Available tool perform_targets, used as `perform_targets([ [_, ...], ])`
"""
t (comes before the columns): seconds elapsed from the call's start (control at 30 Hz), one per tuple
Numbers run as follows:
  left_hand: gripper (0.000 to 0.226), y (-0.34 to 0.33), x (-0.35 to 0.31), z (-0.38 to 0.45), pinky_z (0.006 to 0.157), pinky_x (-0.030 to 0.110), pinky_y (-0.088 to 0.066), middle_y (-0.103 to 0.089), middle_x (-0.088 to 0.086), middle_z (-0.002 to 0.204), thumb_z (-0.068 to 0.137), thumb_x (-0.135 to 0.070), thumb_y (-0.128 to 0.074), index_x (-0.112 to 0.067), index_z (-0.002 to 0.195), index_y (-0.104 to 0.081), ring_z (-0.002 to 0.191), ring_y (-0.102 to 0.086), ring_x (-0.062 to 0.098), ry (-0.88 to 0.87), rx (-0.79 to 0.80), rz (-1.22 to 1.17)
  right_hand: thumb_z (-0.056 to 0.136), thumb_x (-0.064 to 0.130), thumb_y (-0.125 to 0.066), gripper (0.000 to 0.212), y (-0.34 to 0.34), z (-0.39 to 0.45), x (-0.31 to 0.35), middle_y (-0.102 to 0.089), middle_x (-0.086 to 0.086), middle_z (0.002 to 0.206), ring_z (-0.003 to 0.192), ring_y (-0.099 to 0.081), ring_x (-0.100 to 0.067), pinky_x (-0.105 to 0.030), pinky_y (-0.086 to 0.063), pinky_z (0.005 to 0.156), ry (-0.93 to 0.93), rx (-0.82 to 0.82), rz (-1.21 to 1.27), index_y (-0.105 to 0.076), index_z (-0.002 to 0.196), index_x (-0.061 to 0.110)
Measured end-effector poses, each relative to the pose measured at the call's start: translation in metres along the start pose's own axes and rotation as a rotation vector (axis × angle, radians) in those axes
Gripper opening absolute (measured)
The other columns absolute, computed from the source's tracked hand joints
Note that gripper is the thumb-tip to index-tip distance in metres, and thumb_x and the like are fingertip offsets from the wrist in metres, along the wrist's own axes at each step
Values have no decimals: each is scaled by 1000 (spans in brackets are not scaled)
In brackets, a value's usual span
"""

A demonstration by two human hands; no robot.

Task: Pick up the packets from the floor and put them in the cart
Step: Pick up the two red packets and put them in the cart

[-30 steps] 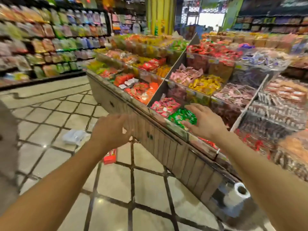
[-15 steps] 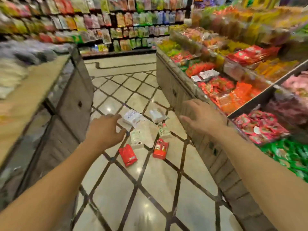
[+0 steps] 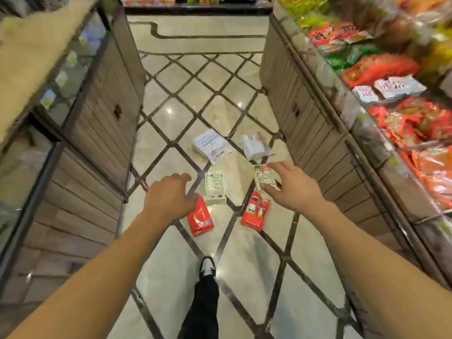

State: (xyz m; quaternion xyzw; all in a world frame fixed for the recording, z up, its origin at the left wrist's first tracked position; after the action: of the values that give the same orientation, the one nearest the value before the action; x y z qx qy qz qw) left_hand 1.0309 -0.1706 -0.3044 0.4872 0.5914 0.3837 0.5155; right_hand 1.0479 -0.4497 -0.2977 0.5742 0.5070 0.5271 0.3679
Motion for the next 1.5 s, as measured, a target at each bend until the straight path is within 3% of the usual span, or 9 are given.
perform_targets([
  [0.27,34,-135,47,181,79,39,-51,-74,2,108,90,-44,-58,-25,118,-65,99,-71,29,61,192,-42,96,56,-57,67,-135,160,-48,-48,-3,156,137,-50,-29,-45,-52,100,-185,227,32,-42,154,27],
  [0.47,44,-288,91,251,89,41,-54,-72,1,120,88,-41,-58,-31,131,-61,110,-68,30,134,377,-75,96,53,-59,66,-279,227,-103,-55,-8,146,128,-57,-33,-47,-53,97,-270,386,68,-41,153,26],
  [0.6,47,-414,135,280,93,45,-53,-73,-2,105,86,-44,-56,-31,130,-56,108,-68,30,169,499,-15,97,56,-54,65,-401,272,-152,-52,-8,151,132,-55,-34,-49,-50,103,-291,478,68,-39,153,28],
  [0.9,66,-669,237,360,95,50,-51,-61,14,131,96,-62,-38,-19,147,-38,118,-62,38,245,484,255,97,55,-55,67,-646,339,-300,-52,-16,145,129,-52,-41,-52,-47,102,-569,461,36,-36,151,20],
  [1.0,93,-716,269,364,103,61,-43,-45,24,149,85,-84,-34,-35,159,-5,127,-53,50,471,420,33,91,64,-61,96,-696,335,-344,-45,-24,148,137,-42,-45,-56,-38,108,-879,371,156,-16,158,12],
  [1.1,117,-744,280,367,106,63,-39,-48,21,151,64,-91,-58,-53,153,9,127,-55,51,633,306,-459,84,56,-77,102,-741,334,-365,-52,-25,143,129,-54,-45,-54,-44,106,-1054,314,525,-20,149,2],
  [1.27,152,-760,282,367,107,53,-44,-54,-1,128,41,-62,-96,-41,155,3,113,-58,26,810,160,-861,63,50,-93,104,-767,334,-367,-64,-20,132,115,-67,-41,-58,-53,100,-1133,200,858,-42,139,1],
  [1.4,128,-759,284,370,99,50,-53,-71,0,111,21,-60,-98,-15,131,-52,99,-70,23,903,123,-894,65,60,-90,96,-755,347,-348,-59,-17,129,109,-64,-38,-52,-54,93,-1053,164,763,-32,128,16],
  [1.5,112,-734,275,374,101,52,-52,-71,9,121,32,-58,-97,-15,129,-61,114,-66,31,846,105,-745,66,63,-87,100,-730,360,-329,-52,-19,127,116,-59,-44,-51,-49,99,-949,140,613,-35,137,17],
])
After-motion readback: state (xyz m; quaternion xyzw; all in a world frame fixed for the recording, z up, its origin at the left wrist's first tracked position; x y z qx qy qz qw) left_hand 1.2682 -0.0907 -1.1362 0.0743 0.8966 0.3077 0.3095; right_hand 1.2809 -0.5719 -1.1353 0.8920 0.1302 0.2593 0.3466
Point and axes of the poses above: each hand's wrist, its own z-axis towards the middle knuckle, its own y-axis out of the back of the hand, x = y × z, the point moved 7 cm from there along z, towards the middle knuckle
